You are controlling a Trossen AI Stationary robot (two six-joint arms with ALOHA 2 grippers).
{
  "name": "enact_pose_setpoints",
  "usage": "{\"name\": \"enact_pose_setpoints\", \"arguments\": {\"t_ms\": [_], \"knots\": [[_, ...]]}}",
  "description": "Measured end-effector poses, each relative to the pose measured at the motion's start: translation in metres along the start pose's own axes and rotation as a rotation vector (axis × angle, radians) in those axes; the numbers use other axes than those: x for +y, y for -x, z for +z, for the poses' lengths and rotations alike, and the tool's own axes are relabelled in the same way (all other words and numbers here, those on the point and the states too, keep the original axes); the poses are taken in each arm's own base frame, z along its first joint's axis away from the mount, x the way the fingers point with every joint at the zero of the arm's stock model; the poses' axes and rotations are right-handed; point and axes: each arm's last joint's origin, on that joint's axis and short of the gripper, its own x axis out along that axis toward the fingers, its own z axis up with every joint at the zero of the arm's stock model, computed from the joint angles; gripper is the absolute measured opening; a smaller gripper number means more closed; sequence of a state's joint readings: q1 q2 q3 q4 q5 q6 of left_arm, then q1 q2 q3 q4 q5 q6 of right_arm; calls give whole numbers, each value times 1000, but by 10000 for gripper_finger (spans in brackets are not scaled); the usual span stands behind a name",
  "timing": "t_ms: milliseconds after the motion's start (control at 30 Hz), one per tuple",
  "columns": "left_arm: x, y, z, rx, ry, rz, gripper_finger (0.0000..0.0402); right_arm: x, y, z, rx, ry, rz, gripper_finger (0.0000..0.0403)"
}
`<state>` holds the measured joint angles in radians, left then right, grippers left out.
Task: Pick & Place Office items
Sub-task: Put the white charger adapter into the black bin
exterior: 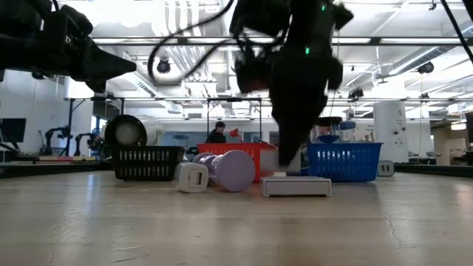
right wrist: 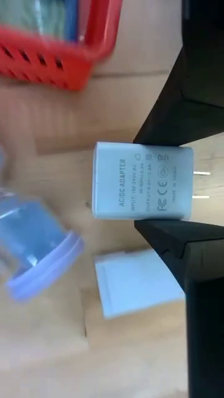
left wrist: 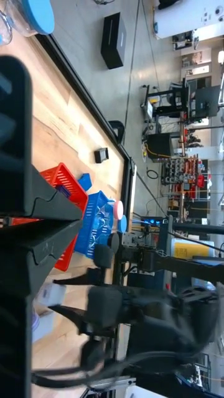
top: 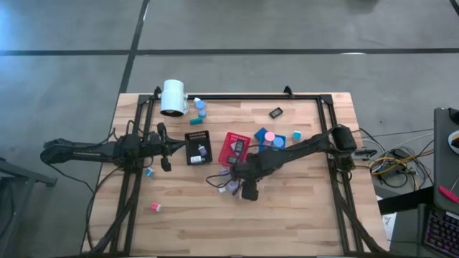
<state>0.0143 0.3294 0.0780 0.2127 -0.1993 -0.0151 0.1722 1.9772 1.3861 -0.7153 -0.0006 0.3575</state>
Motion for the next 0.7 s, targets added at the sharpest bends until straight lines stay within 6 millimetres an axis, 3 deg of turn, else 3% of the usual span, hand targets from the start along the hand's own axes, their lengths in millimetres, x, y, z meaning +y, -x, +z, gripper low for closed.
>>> {"name": "enact_pose_setpoints", "arguments": {"t_ms": [167, 333, 567, 700], "knots": [[0, 0, 0, 0, 0, 0, 12, 2, 42, -2, -121, 56, -21, 153], [0, 0, 0, 0, 0, 0, 12, 7, 97, -16, -393, 135, 32, 153], [0, 0, 0, 1, 15, 0, 12, -12, 163, -60, -698, 79, 128, 153], [0, 0, -1, 6, 15, 1, 12, -21, 177, -90, -835, 29, 124, 153]]}}
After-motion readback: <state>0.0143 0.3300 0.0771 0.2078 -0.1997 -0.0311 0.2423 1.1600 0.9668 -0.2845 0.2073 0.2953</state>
